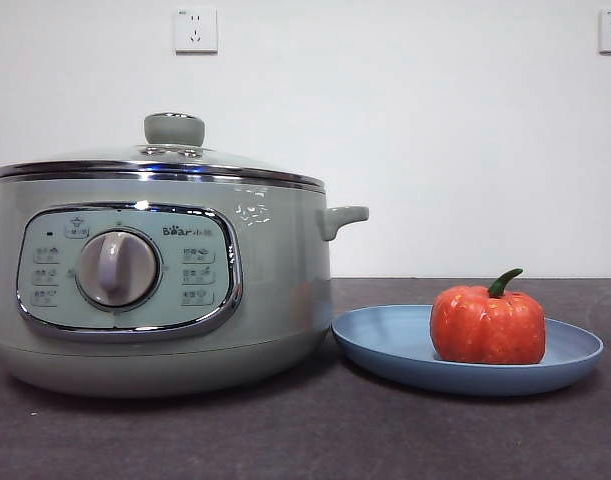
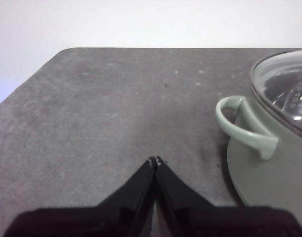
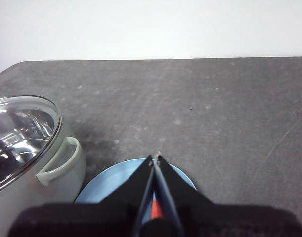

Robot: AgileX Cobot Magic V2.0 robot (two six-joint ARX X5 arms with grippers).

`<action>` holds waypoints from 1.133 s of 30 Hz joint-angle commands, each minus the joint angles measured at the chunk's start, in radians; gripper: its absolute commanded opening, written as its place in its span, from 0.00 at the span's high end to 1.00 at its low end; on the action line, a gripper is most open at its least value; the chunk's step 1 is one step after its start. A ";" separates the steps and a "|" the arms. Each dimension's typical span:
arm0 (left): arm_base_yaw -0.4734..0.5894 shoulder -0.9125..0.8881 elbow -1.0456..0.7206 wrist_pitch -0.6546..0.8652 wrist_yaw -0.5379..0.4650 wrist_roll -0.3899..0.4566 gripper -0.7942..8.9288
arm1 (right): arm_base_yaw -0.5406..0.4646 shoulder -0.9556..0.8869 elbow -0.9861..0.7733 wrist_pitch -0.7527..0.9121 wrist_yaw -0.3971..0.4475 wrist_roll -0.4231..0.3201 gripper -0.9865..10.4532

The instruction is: Take the pumpkin out from the steamer,put the pumpkin in the blue plate,close the lid

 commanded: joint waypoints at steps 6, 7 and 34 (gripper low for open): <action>0.003 -0.025 -0.080 -0.002 -0.009 0.003 0.92 | 0.001 -0.002 -0.003 0.003 0.000 0.009 0.91; 0.003 -0.026 -0.089 -0.002 -0.008 0.001 0.92 | 0.001 -0.002 -0.003 0.003 0.000 0.009 0.91; 0.003 -0.026 -0.103 0.004 -0.003 -0.023 0.92 | 0.001 -0.002 -0.003 -0.001 0.000 0.009 0.91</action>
